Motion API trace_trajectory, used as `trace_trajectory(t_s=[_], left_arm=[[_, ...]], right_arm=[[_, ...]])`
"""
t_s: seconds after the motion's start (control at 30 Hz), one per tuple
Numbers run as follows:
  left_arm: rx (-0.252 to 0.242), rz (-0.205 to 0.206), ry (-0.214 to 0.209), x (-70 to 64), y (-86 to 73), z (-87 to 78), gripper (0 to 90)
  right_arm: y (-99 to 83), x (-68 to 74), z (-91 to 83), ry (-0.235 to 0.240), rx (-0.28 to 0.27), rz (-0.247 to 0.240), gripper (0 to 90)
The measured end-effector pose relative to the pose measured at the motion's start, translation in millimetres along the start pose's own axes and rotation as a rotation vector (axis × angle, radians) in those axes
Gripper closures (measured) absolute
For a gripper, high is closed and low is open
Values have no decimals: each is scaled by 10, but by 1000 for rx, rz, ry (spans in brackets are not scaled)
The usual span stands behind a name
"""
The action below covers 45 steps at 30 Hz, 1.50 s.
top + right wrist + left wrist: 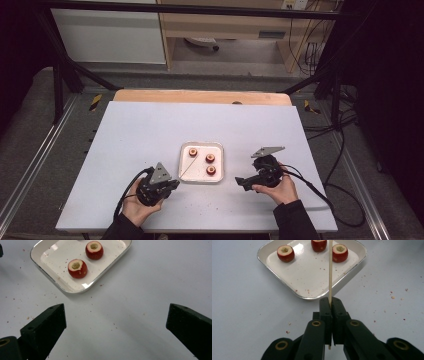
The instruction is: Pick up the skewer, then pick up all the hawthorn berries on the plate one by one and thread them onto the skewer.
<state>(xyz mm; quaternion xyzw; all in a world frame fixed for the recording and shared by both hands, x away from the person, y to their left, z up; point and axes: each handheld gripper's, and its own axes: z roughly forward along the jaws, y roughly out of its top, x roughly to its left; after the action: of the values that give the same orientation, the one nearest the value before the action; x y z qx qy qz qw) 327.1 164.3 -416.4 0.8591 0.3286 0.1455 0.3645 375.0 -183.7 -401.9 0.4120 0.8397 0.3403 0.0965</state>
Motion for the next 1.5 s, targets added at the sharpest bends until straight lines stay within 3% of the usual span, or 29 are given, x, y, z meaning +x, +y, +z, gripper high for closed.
trace_trajectory(t_s=[0.1, 0.13, 0.17, 0.3, 0.43, 1.13, 1.33, 1.5], left_arm=[[4, -32, 3, 13, -37, -19, 883], [-1, -29, 3, 21, -43, -18, 883], [-30, 0, -3, 51, -46, 0, 883], [-33, -3, -12, 75, -80, 5, 883], [-30, -18, -17, 86, -111, 5, 883], [-29, -60, -8, 135, -161, -16, 883], [-25, -59, -11, 127, -164, -11, 883], [-23, -61, -12, 128, -161, -6, 883]], right_arm=[[42, 23, 16, 8, -3, 38, 31], [60, 24, 25, 10, -4, 54, 30], [71, 26, 31, 12, -3, 63, 29], [143, 51, 91, -9, 14, 99, 27], [204, 96, 143, 8, 12, 115, 22], [570, 359, 476, 11, 30, 151, 58], [694, 459, 609, 14, 62, 160, 100], [731, 530, 702, -18, 119, 137, 158]])
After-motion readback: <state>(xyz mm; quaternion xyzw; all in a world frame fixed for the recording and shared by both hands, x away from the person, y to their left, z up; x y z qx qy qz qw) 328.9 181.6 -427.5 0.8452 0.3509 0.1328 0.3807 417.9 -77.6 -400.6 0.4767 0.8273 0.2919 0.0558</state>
